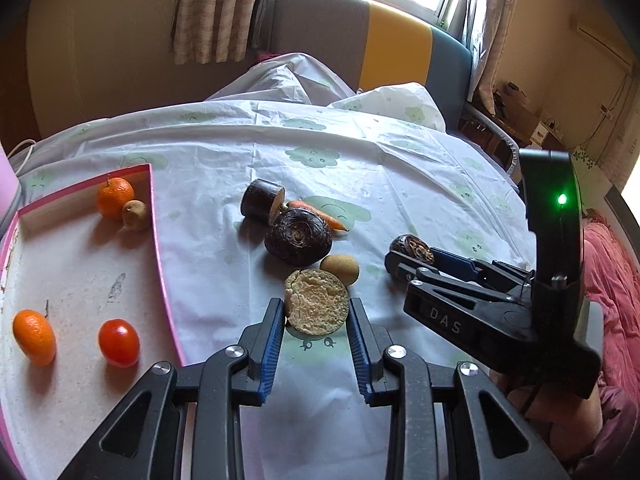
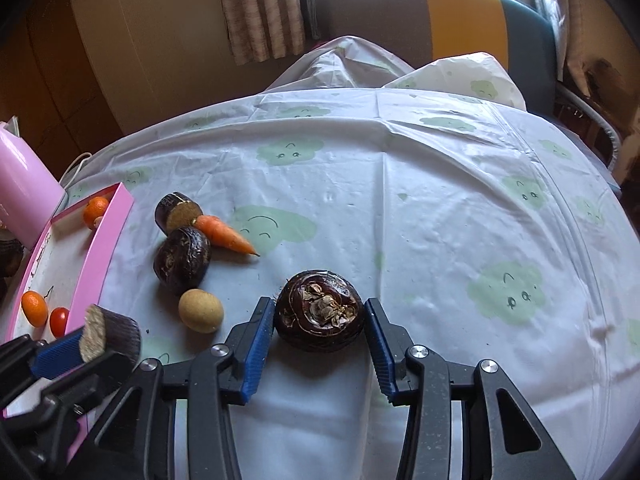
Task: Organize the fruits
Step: 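Carry the taro slice into the tray and open the left gripper while the right gripper holds the water chestnut, then lower the held water chestnut into the tray and open the right gripper, then grasp the tan round fruit with the right gripper while the left gripper approaches a large water chestnut, then close the left gripper around the large dark water chestnut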
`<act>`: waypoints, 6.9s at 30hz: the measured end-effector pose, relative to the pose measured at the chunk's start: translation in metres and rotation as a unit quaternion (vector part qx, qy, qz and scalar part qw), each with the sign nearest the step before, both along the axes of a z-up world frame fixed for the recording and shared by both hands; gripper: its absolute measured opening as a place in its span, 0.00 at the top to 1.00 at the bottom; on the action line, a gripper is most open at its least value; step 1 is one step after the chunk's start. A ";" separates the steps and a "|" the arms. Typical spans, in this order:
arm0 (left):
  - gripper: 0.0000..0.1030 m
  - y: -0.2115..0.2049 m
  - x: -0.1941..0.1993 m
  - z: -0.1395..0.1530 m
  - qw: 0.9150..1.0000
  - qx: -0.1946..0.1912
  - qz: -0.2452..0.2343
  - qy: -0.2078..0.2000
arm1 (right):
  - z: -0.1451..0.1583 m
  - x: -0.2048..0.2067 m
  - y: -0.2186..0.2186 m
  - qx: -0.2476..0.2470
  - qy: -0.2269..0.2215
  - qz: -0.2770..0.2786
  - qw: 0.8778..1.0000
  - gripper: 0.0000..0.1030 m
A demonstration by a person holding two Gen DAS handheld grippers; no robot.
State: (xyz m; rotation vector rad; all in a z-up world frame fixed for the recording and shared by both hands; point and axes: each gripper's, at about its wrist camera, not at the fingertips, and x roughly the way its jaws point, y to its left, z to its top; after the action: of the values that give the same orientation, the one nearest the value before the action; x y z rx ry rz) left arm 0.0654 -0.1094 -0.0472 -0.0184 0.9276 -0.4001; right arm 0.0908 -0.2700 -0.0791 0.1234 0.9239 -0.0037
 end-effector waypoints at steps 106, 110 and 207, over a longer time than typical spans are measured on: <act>0.66 0.192 -0.030 0.021 0.970 -0.004 0.243 -0.006 | 0.055 -0.050 0.153 0.043 -0.063 0.229 0.970 0.56; 0.66 0.201 -0.031 0.021 0.967 -0.009 0.254 -0.008 | 0.052 -0.056 0.175 0.044 -0.055 0.260 0.963 0.56; 0.45 -0.013 0.056 -0.004 0.998 -0.004 0.048 0.048 | -0.002 -0.019 0.008 0.010 -0.040 0.004 0.999 0.73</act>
State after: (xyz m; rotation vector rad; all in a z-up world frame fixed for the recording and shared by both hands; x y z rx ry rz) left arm 0.1218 -0.1221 -0.0508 -0.0898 1.0161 -0.3155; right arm 0.0713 -0.2618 -0.0816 0.1377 0.8457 0.0181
